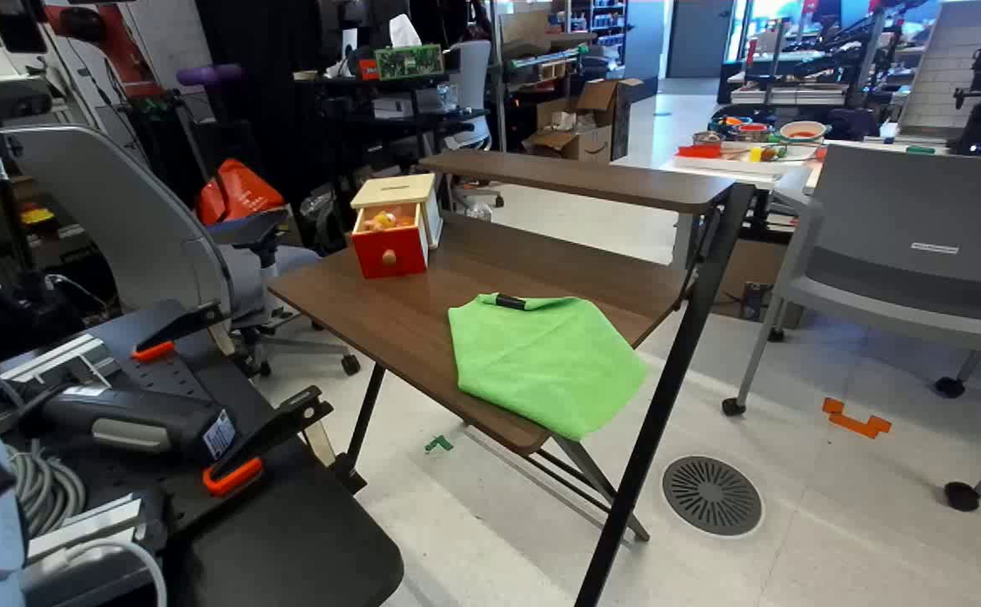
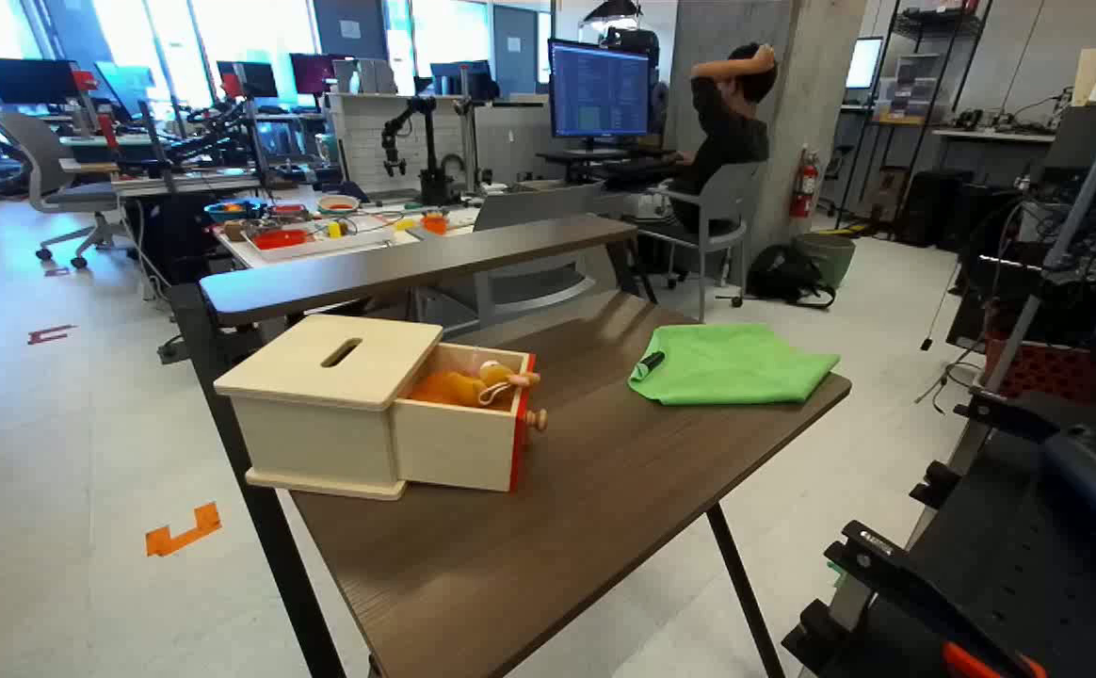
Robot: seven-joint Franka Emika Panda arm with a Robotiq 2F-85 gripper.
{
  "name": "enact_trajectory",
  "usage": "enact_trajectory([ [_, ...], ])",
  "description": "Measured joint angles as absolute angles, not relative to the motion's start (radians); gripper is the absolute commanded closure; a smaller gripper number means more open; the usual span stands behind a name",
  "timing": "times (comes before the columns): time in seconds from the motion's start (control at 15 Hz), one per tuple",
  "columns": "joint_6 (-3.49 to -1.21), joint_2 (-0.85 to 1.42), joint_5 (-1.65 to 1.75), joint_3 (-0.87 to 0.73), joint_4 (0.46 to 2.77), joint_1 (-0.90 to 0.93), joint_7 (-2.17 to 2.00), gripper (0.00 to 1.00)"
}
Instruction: Close the drawer
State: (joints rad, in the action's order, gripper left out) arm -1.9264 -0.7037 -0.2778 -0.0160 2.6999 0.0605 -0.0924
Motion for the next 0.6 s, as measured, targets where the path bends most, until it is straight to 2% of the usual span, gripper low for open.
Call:
enact_trajectory([
  [0.4, -1.928, -0.696, -0.269, -0.010, 2.700, 0.059, -0.084, 0.00],
  [0.6, -2.004, -0.630, -0.257, 0.011, 2.695, 0.061, -0.035, 0.00],
])
